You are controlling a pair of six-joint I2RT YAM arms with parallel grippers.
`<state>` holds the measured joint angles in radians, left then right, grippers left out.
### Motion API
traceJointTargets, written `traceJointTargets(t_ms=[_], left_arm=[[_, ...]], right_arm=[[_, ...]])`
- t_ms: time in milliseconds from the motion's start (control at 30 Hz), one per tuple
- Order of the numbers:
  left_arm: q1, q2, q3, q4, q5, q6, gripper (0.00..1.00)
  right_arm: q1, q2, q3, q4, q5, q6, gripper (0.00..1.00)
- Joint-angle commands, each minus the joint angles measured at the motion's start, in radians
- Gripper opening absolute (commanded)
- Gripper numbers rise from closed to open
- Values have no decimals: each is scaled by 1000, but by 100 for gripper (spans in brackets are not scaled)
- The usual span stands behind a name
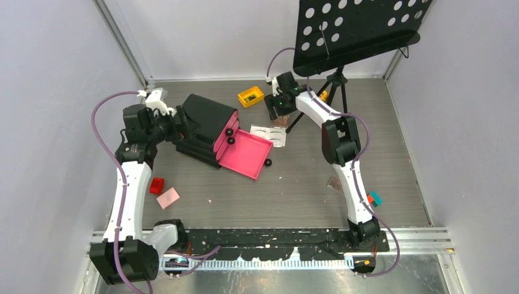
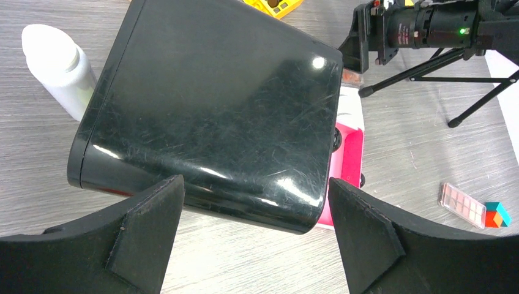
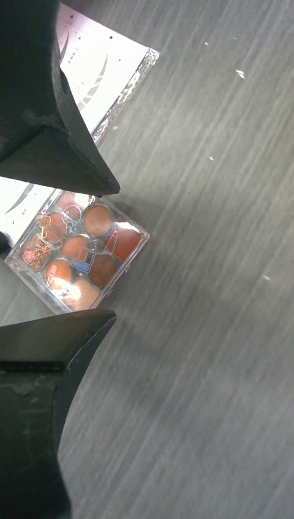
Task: Organize the makeup
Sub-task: Pick up the makeup tool from the center of the board.
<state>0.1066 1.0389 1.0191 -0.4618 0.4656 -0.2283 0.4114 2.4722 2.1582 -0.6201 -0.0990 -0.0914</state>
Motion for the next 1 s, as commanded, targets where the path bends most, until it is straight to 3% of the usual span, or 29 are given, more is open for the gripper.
traceJointTargets(t_ms=[0, 367, 533, 700, 967], left_arm=[[-3, 0, 33, 32, 28, -6, 89], [-4, -5, 27, 39, 29, -11, 89], [-4, -1, 26, 41, 31, -14, 89], [-3, 0, 27, 47, 39, -19, 89], [-2, -13, 28, 43, 38, -16, 89]], right_arm=[[45, -66, -58, -19, 59, 45, 73], [45, -123, -1, 173, 258, 267, 86], [45, -92, 80, 37, 386, 422, 88], [47, -38, 157, -112, 378, 549, 89], [61, 23, 221, -240, 386, 619, 93]])
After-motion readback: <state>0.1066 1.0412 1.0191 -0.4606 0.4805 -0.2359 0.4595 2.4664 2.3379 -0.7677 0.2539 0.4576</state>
